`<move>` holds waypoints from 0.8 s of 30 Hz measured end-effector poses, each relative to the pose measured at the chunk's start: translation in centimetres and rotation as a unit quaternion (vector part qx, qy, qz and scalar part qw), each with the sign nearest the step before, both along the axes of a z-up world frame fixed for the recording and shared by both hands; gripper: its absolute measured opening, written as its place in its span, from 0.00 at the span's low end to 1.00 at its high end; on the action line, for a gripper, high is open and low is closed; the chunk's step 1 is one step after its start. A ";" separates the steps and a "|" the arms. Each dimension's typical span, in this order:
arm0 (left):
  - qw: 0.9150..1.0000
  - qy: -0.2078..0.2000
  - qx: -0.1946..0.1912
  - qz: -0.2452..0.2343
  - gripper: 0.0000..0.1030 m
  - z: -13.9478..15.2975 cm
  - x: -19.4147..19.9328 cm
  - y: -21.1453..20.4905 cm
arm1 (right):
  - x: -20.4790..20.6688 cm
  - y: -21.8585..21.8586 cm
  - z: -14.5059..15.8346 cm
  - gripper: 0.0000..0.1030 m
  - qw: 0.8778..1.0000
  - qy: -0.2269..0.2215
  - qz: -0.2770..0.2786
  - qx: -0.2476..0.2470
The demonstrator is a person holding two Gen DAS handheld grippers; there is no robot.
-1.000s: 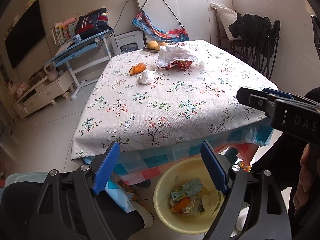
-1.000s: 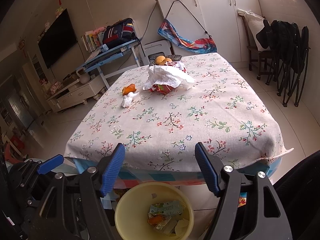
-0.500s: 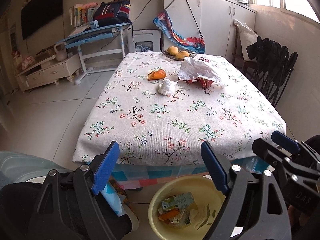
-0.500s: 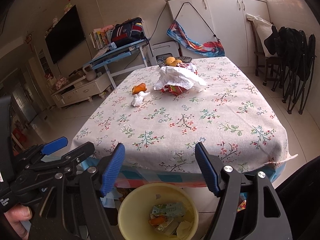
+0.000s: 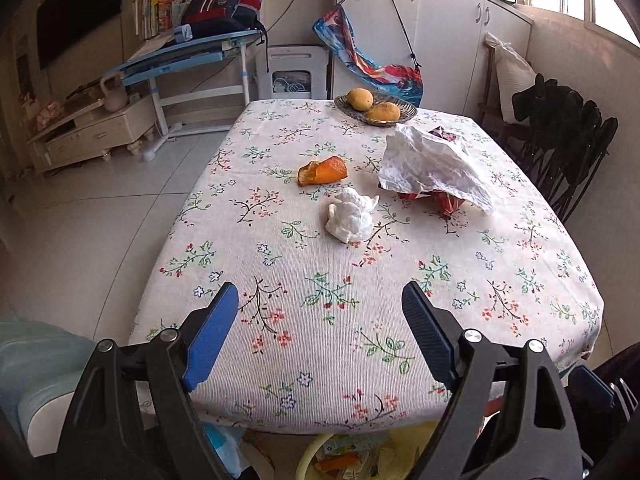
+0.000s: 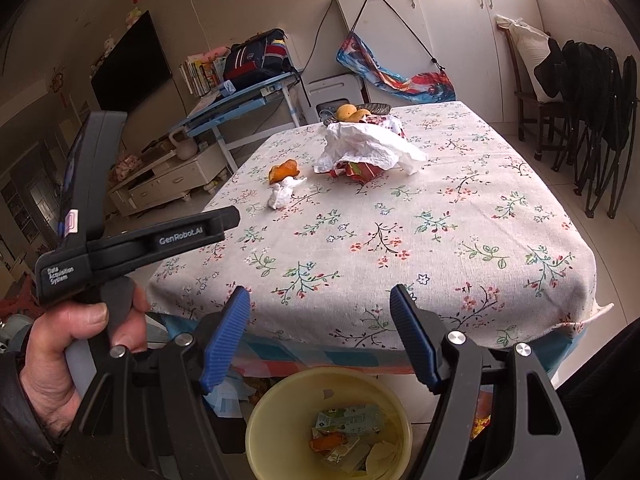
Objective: Collect trash
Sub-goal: 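Move both grippers back toward the remaining white tissue on the table, then close the left gripper on the crumpled white tissue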
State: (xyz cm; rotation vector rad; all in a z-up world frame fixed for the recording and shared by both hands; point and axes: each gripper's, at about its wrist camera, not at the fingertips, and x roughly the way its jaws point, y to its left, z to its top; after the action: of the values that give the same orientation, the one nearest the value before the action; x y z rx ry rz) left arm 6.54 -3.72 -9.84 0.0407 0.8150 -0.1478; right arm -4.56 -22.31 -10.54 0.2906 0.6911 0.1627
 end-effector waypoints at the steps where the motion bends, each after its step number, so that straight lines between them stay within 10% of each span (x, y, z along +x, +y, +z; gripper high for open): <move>1: 1.000 0.003 -0.001 0.001 0.78 -0.2 0.8 -0.1 | 0.1 0.0 -0.1 0.68 1.000 0.001 0.000 0.001; 17: 0.999 0.042 -0.004 -0.013 0.77 -3.0 9.9 -3.4 | 2.3 0.2 -1.1 0.68 1.000 0.019 0.007 -0.001; 24: 0.997 0.067 -0.022 -0.025 0.23 -3.9 11.6 -3.6 | 2.6 0.7 -1.2 0.68 1.000 0.022 0.012 -0.002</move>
State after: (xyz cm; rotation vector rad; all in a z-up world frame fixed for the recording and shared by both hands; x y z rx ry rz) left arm 18.10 -7.34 -13.77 0.0109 0.9444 -0.2177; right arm -2.00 -21.65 -11.73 0.2822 0.7393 0.1775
